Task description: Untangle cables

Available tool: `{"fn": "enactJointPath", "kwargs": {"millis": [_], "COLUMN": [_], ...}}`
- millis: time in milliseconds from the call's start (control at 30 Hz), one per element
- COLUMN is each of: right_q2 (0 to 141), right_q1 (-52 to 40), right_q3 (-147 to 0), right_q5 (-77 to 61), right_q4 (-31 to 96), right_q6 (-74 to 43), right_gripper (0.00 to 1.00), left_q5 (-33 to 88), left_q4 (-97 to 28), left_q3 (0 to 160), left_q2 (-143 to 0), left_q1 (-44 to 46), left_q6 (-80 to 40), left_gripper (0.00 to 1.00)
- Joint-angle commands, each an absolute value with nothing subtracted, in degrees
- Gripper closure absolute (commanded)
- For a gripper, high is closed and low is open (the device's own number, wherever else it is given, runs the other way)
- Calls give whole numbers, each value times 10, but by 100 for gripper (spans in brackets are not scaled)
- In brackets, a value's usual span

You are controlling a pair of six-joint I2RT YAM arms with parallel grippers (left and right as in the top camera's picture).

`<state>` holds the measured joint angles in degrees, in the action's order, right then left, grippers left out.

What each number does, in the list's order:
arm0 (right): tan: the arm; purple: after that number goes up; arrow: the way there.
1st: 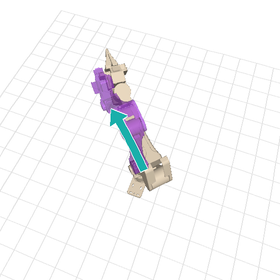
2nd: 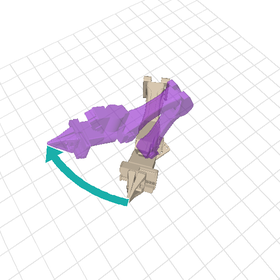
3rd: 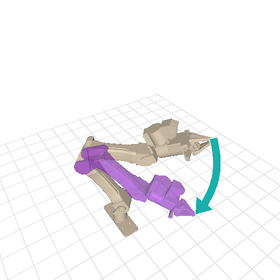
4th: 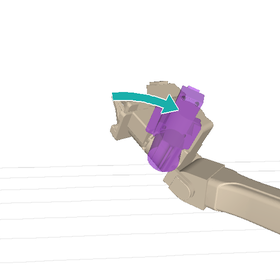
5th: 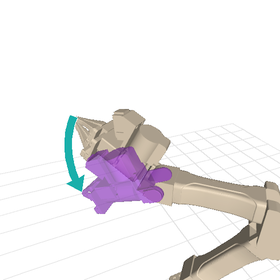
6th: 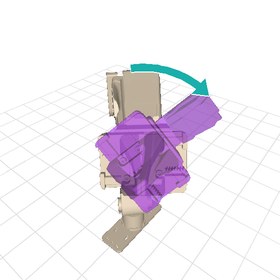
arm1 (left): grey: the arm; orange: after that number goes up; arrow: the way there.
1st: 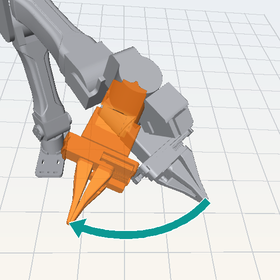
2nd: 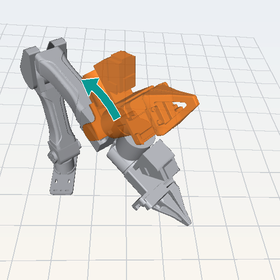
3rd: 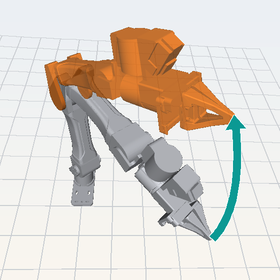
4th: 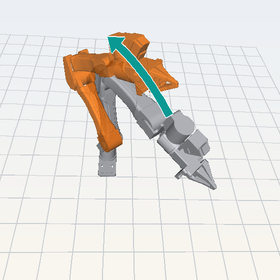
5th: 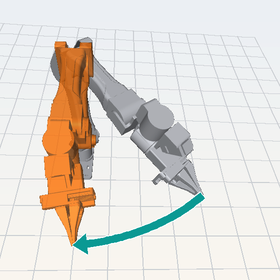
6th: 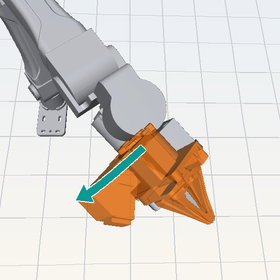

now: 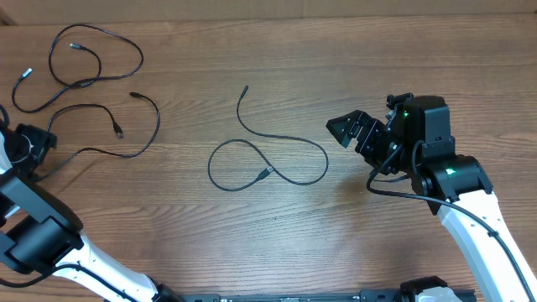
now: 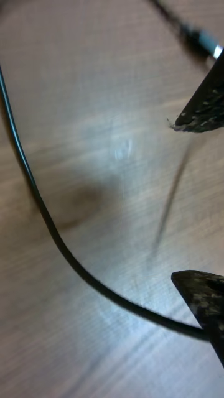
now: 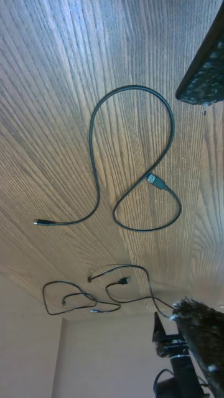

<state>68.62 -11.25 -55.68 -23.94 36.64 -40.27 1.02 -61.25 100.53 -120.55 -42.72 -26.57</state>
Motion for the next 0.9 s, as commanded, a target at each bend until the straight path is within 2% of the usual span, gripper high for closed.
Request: {"fn": "enactJointPath", "kwargs": {"millis": [0, 200, 400, 567, 700, 867], "right_q2": [680, 680, 680, 680, 680, 680], "right_q1": [-111, -111, -111, -111, -111, -111], "right_q3": [-559, -559, -559, -559, -559, -559], "right_q5": [-234, -234, -234, -234, -234, -234], "right_q4": [366, 366, 366, 366, 366, 366], "right_q6": [-400, -400, -400, -400, -400, -400], "right_gripper": [0, 0, 0, 0, 0, 0], "left_q5": [-72, -197, -314, -295, -215, -198], "left_q4": [-633, -658, -698, -687, -681, -682], "left_q3": [1011, 1009, 1011, 1012, 1013, 1026], "left_q2": [-1229, -1232, -1215, -1196, -1188, -1187], "left_q1": [-429, -429, -428, -427, -427, -427], "left_q6": [-254, -271, -356, -361, -360, -328], "left_gripper": [30, 29, 7, 5, 2, 5]}}
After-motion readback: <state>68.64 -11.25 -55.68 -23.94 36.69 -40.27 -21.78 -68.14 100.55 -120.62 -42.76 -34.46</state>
